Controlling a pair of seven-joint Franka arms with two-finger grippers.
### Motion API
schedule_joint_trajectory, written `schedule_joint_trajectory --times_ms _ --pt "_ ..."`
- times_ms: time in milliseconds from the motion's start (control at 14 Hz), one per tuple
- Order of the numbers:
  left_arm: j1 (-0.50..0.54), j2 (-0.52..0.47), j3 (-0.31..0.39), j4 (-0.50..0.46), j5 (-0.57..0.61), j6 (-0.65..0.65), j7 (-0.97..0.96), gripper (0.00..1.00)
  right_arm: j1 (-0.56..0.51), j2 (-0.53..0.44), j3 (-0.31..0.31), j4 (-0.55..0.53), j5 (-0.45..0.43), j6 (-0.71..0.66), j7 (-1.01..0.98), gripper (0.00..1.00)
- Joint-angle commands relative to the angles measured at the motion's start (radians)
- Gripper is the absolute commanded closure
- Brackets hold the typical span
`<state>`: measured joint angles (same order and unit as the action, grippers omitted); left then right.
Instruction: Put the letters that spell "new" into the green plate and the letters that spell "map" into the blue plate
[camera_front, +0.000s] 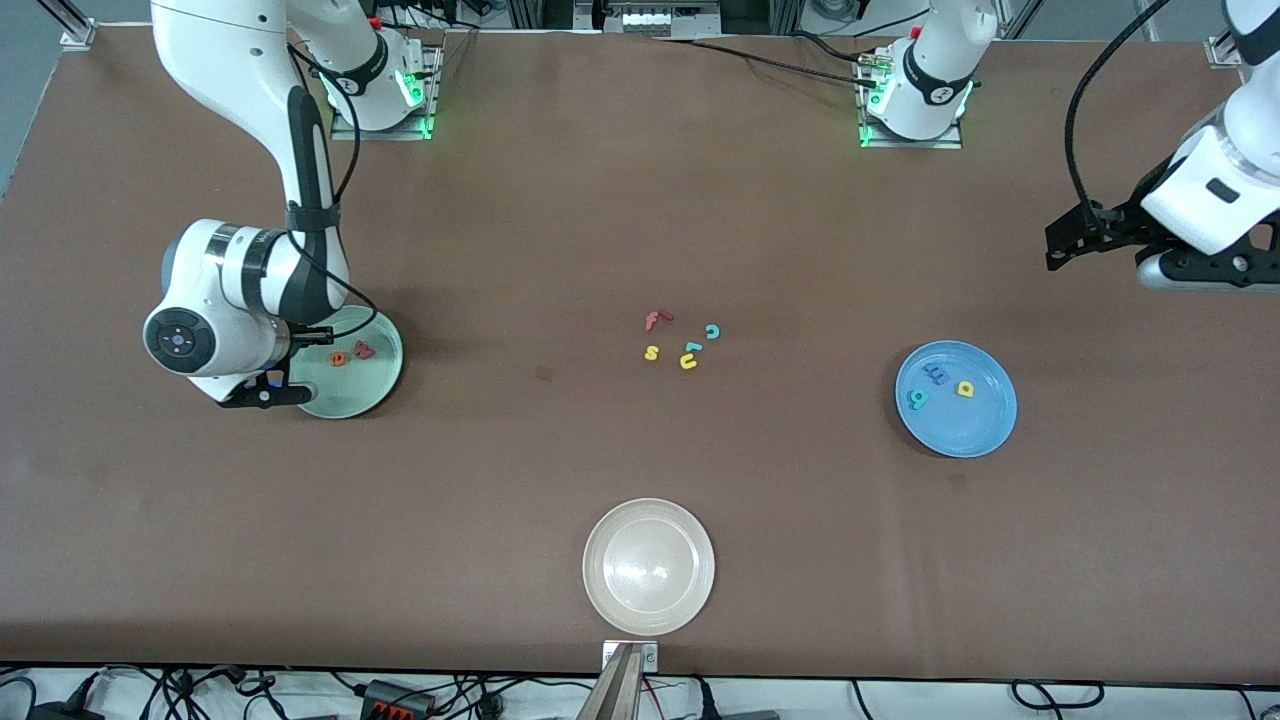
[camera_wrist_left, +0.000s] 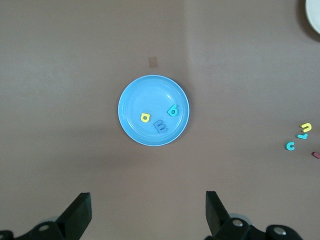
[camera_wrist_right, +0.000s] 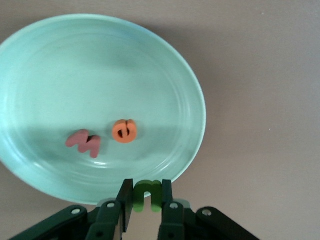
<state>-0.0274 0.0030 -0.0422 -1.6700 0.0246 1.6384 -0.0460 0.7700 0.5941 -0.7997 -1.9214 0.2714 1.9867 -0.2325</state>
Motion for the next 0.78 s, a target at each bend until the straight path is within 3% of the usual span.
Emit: schedule_joint_trajectory --times_ms 0,427,569,641,712 --pt "-0.020 -0.037 0.025 -0.047 -0.040 0.023 0.072 0.00 0.000 -0.004 0.013 -0.024 0.050 0.049 -0.013 0.91" --pt "-0.005 -0.015 0.012 -0.011 -0.043 0.014 0.095 0.00 -0.003 0.052 0.020 -0.028 0.074 0.101 -0.018 0.89" --pt "-0.005 -0.014 0.010 -0.007 -0.040 0.014 0.090 0.00 -0.017 0.052 0.020 -0.034 0.074 0.101 -0.045 0.84" --pt "-0.005 -0.012 0.010 -0.007 -0.038 0.014 0.092 0.00 -0.032 0.053 0.020 -0.033 0.074 0.104 -0.045 0.64" --pt "-0.002 -0.015 0.015 -0.007 -0.038 0.011 0.097 0.00 -0.038 0.052 0.022 -0.033 0.075 0.109 -0.044 0.08"
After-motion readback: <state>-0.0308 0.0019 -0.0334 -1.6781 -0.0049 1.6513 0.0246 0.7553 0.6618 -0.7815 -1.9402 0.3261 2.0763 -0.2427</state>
